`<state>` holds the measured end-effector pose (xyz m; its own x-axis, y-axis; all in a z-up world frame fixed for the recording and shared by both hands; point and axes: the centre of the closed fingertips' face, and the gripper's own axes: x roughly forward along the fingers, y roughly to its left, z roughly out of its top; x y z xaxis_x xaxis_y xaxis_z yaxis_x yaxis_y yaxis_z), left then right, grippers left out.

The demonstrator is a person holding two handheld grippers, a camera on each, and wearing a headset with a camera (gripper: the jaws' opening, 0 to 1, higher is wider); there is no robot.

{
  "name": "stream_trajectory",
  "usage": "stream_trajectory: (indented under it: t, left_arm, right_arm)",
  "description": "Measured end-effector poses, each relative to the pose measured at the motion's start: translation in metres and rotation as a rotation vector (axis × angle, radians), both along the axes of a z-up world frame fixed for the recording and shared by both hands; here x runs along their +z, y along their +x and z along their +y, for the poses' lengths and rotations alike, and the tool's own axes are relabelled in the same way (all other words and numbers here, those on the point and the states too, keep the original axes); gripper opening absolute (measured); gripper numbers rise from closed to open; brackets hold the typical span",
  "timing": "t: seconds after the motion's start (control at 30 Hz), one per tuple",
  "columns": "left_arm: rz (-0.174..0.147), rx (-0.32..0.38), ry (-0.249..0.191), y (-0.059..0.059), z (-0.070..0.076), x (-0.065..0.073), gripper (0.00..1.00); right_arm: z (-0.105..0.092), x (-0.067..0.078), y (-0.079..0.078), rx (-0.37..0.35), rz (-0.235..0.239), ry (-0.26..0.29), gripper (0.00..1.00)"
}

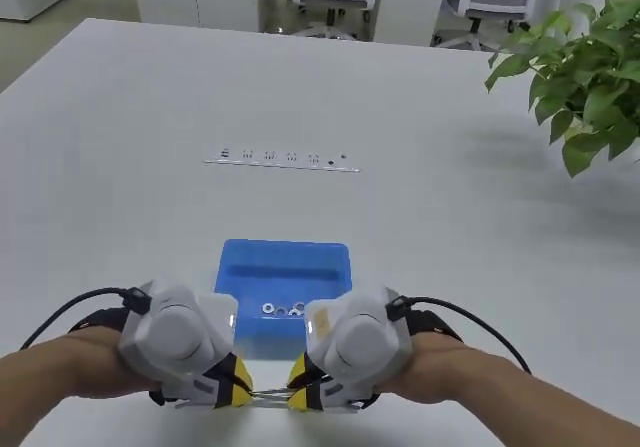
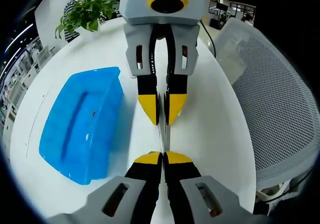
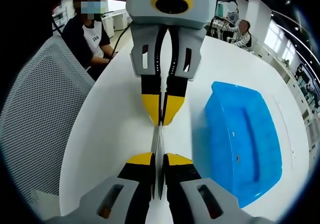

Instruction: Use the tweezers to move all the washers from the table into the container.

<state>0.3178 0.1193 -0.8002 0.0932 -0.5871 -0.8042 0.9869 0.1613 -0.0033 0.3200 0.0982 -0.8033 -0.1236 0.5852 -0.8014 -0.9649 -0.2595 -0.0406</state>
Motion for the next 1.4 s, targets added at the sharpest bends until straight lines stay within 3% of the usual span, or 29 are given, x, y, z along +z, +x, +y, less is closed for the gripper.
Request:
stream_trajectory:
  t: [0.47, 1.0, 1.27, 1.4]
  left_arm:
    - [0.024, 0.008, 0.003, -0.004, -0.001, -0.004, 0.06]
    - [0.032, 0.003, 0.017, -0.008, 0.000, -0.004, 0.09]
    - [0.019, 0.026, 0.030, -0.008, 0.008, -0.002, 0.19]
    - [0.013, 0.064, 0.015, -0.007, 0.014, 0.006, 0.25]
  right_arm:
    - [-0.001, -0.002, -0.003, 0.008, 0.008, -0.001, 0.10]
    - [-0.003, -0.002, -0.001, 0.015, -0.019, -0.011, 0.15]
    - [-0.007, 0.012, 0.005, -0.041, -0.021, 0.033, 0.24]
    - [-0.013, 0.021, 0.011, -0.082, -0.030, 0.053, 0.28]
